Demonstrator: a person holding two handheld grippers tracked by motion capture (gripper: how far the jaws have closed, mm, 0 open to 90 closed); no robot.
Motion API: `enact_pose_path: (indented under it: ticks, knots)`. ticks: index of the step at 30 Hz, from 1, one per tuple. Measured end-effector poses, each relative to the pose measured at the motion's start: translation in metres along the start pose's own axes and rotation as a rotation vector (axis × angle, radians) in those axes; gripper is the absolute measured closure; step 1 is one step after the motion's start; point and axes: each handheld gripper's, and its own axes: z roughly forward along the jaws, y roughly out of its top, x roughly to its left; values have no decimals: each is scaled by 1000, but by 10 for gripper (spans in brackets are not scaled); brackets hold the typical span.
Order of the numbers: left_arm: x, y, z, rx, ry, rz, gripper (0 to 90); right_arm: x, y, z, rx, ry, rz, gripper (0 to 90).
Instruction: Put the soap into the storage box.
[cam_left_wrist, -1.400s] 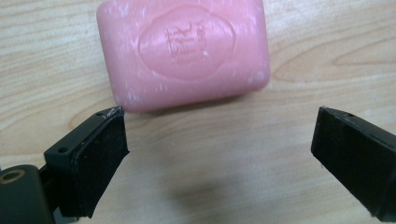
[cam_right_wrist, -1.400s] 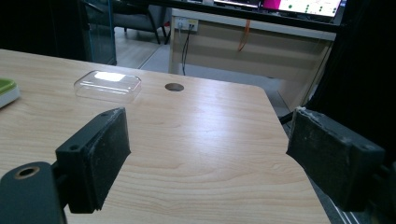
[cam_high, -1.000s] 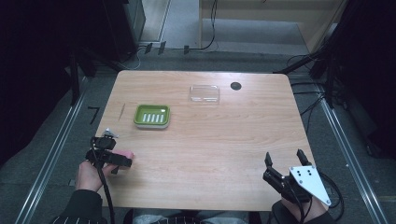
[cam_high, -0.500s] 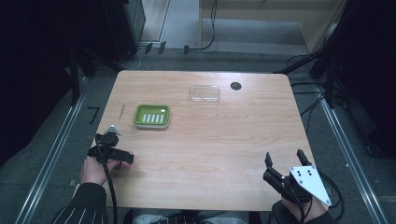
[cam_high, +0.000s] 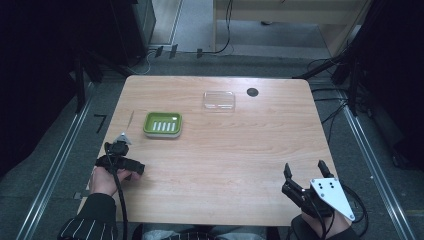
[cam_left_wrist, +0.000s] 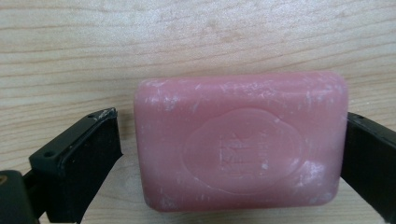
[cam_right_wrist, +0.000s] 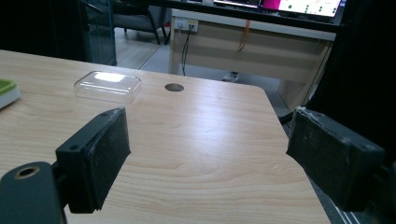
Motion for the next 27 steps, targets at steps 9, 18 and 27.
enact_pose_path:
  ticks: [9, 18, 27]
  knots:
    - [-3, 0, 2, 10, 3, 18, 57, 0, 0, 0, 1, 0, -1, 128]
    - [-4, -1, 2, 1, 3, 23, 67, -1, 0, 0, -2, -2, -2, 128]
    - [-5, -1, -1, -18, 1, 30, 125, -1, 0, 0, -2, -2, -4, 128]
